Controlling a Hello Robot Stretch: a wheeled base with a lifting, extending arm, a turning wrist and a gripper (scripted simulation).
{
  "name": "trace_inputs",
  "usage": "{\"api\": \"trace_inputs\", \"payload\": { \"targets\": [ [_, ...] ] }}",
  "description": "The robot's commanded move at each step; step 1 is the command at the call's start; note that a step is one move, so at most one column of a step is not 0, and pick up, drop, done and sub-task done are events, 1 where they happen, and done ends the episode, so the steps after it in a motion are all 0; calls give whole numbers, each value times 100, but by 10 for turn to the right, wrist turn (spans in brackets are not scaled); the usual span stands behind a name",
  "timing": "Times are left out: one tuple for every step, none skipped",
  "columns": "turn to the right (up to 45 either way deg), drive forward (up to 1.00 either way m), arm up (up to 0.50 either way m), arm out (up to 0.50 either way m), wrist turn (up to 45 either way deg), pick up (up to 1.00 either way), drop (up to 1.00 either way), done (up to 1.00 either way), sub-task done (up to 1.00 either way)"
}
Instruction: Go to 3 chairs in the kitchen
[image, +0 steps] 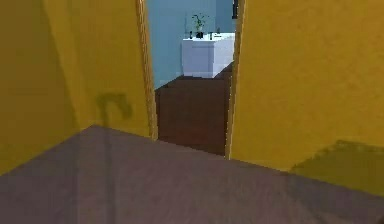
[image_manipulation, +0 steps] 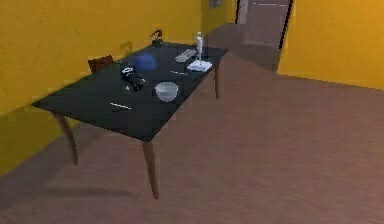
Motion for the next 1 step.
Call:
{"api": "trace_inputs", "payload": {
  "targets": [
    [0,100,0,0,0,0,0,0,0]
  ]
}}
